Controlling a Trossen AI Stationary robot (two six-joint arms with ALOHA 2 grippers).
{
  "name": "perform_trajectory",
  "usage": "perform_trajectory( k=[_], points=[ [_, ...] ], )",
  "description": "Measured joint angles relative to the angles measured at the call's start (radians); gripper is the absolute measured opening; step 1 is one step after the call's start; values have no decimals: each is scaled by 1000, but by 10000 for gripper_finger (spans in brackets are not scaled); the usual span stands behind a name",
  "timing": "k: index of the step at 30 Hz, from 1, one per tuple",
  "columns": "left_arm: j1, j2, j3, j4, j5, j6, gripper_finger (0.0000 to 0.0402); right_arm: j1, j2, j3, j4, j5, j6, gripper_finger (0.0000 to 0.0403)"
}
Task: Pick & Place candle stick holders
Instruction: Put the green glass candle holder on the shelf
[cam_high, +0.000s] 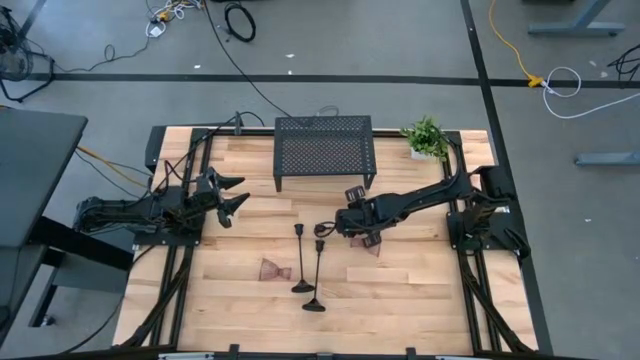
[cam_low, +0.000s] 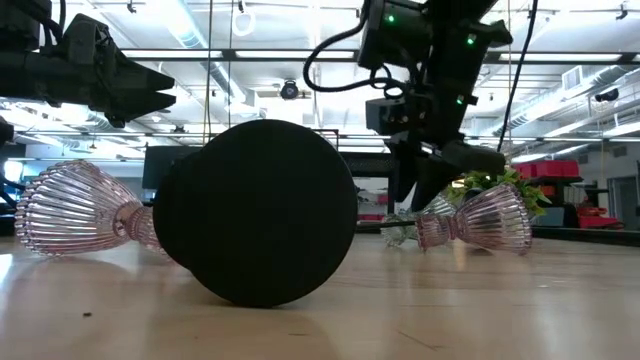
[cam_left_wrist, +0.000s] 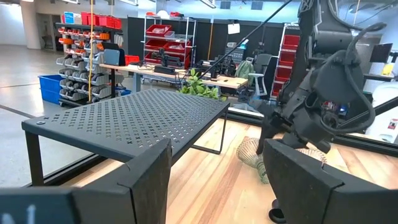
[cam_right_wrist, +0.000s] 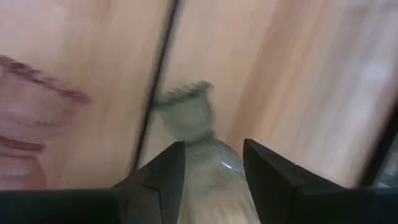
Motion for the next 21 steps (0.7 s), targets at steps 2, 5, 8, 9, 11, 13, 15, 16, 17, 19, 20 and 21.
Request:
perform_trajectory(
  k=[2, 5, 8, 9, 11, 13, 15, 16, 17, 19, 20, 21],
  points=[
    [0, 0, 0, 0, 0, 0, 254, 1, 0, -18, 17, -5, -16, 162],
    [0, 0, 0, 0, 0, 1, 254, 0, -1, -26, 28, -5, -16, 162],
    [0, 0, 0, 0, 0, 0, 254, 0, -1, -26, 35, -8, -5, 162],
    [0, 0, 0, 0, 0, 1, 254, 0, -1, -26, 38, -10, -5, 162],
    [0, 0, 0, 0, 0, 1, 254, 0, 6, -26, 44, -16, -6, 162],
    [0, 0, 0, 0, 0, 0, 254, -1, 15, -26, 51, -27, -3, 162],
    [0, 0, 0, 0, 0, 1, 254, -2, 27, -25, 73, -36, -3, 162],
    [0, 0, 0, 0, 0, 0, 254, -1, 35, -28, 81, -13, -6, 162],
    [0, 0, 0, 0, 0, 1, 254, -3, 44, -27, 88, -13, -7, 162],
    [0, 0, 0, 1, 0, 0, 254, -4, 46, -27, 99, -12, -9, 162],
    [0, 0, 0, 2, 0, 0, 254, -5, 52, -27, 101, -13, -11, 162],
    [0, 0, 0, 2, 0, 0, 254, -5, 56, -24, 104, -14, -20, 162]
  ],
)
